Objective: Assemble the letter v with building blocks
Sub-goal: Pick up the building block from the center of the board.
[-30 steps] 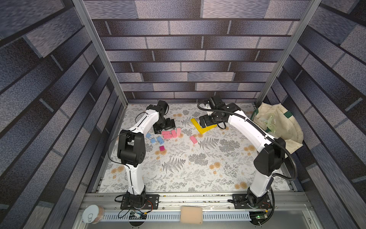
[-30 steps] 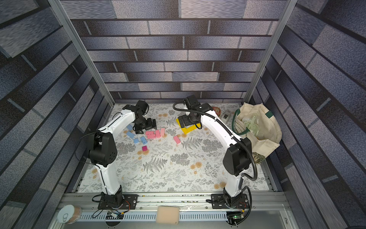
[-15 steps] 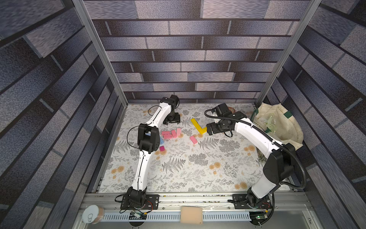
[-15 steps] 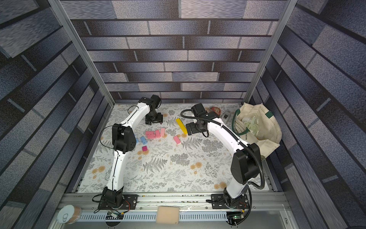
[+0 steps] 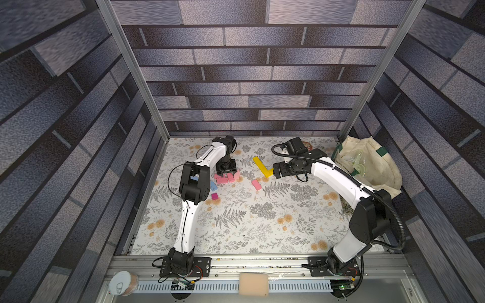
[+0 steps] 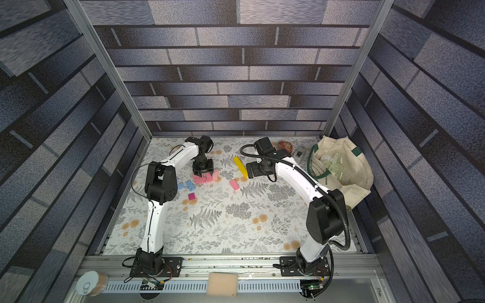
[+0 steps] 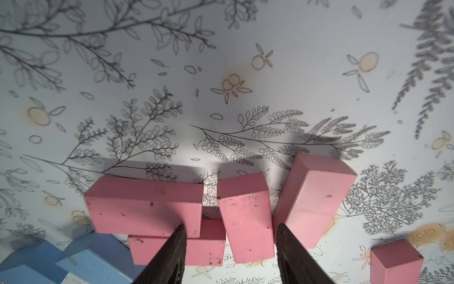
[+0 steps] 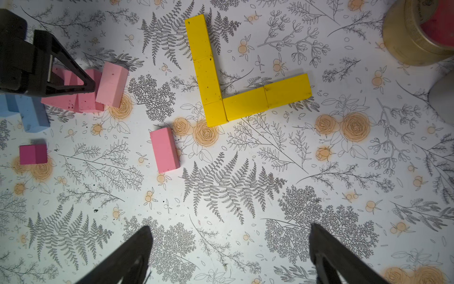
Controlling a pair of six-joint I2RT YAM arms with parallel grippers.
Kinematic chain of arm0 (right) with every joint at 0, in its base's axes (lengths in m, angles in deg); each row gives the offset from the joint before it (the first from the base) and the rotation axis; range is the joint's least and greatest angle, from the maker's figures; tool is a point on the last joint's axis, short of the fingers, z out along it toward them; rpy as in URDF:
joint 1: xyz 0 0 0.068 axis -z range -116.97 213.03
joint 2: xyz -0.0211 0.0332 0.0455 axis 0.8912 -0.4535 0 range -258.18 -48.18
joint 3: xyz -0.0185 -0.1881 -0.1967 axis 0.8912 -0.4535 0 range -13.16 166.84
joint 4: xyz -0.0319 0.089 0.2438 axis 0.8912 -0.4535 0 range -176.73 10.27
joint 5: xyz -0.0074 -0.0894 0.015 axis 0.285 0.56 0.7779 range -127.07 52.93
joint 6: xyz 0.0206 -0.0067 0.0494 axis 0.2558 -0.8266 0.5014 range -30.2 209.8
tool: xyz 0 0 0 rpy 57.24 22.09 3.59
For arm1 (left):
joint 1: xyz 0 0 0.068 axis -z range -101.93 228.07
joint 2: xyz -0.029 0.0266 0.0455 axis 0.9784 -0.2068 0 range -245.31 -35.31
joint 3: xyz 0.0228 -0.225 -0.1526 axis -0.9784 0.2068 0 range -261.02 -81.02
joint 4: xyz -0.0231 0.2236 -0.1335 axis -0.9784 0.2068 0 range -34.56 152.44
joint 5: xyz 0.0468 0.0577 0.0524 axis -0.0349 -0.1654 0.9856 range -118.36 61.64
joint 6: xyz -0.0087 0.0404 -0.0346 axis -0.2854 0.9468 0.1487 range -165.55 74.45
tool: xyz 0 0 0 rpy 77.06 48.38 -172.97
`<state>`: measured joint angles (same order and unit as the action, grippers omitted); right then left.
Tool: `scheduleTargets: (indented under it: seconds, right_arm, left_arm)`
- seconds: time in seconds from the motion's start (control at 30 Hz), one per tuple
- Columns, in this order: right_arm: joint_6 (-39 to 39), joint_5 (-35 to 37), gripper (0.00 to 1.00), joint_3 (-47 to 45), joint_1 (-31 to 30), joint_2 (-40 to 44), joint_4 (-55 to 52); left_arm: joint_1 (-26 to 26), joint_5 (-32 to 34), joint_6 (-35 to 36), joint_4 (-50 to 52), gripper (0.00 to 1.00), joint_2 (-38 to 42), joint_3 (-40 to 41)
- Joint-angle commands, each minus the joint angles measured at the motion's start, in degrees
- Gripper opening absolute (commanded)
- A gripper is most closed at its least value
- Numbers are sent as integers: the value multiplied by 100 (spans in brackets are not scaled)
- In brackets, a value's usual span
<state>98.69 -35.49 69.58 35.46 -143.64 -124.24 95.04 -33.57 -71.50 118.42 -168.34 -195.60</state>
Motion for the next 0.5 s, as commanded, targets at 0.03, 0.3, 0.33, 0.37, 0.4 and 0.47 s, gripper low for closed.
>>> scheduleTargets:
  seconds: [0.03,0.3,0.33,0.37,0.4,0.47]
  right_arm:
    - [158,-158,100,-126,24,5,121]
    - [175,-130,100,-240,23,84,152]
    - [173,-123,100,-266,22,97,151]
    - [170,-115,100,-292,21,114,155]
    - [175,-107,100,-318,19,132,164]
    - [161,-89,100,-359,19,157,179]
  left_arm:
    - [-52,-261,-256,-492,56,139,415]
    - [55,-265,-311,-650,51,15,268]
    - [70,-270,-315,-635,50,-28,224]
    - [84,-255,-316,-609,50,-65,187]
    - [95,-219,-320,-578,50,-98,165]
    - [103,-239,-341,-578,49,-135,194]
